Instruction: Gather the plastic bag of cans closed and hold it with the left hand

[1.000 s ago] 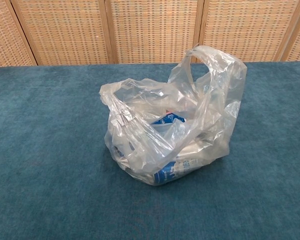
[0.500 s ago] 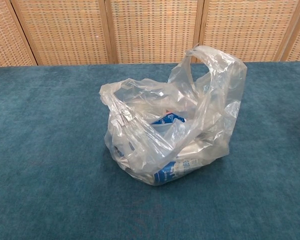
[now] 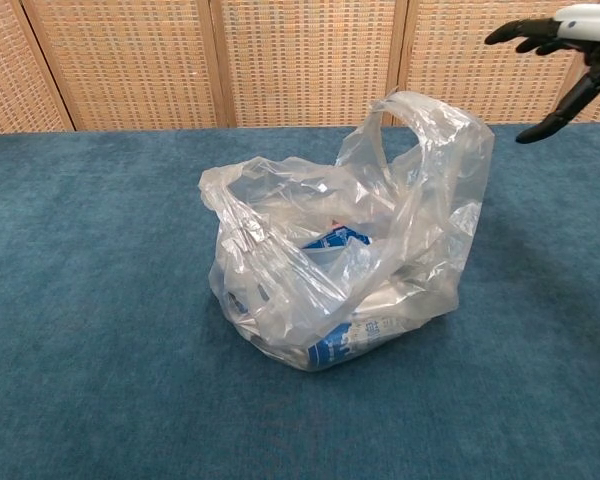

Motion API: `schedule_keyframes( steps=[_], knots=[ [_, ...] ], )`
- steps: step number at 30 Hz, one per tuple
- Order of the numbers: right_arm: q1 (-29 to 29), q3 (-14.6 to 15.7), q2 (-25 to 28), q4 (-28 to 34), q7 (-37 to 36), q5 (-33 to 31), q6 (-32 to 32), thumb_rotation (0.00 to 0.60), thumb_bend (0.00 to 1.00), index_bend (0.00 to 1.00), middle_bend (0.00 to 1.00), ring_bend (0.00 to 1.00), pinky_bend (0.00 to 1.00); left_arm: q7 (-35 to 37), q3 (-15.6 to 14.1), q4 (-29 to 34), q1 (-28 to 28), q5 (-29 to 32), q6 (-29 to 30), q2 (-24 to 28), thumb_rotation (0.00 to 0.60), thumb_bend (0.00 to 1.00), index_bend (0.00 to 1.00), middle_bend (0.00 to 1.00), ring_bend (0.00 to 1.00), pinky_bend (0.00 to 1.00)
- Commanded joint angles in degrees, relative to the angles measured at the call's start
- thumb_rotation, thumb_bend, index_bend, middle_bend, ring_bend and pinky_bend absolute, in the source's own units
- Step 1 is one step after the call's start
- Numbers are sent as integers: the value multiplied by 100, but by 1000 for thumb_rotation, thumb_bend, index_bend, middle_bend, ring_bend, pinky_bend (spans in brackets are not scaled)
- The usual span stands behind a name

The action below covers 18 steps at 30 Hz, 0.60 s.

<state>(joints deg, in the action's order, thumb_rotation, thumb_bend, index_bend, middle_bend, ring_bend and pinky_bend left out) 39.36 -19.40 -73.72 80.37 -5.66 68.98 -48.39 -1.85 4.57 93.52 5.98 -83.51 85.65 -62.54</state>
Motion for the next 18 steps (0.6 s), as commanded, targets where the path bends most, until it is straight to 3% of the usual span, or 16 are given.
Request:
schedule_keyframes(
  steps=[1,11,18],
  knots=[
    [258,-9,-309,-193,104,-160,197,600,0,0,0,0,0,-14,27,-23,9,60,-26,-15,600,125,0,0,0,0],
    [696,-228,-991,-449,-389,-451,361,600,0,0,0,0,0,-37,65,-93,17,194,-76,-68,600,125,0,0,0,0],
    [926,-330,-1368,-738,-355,-672,287,600,0,0,0,0,0,-75,79,-112,30,216,-87,-91,600,125,0,0,0,0]
  ],
)
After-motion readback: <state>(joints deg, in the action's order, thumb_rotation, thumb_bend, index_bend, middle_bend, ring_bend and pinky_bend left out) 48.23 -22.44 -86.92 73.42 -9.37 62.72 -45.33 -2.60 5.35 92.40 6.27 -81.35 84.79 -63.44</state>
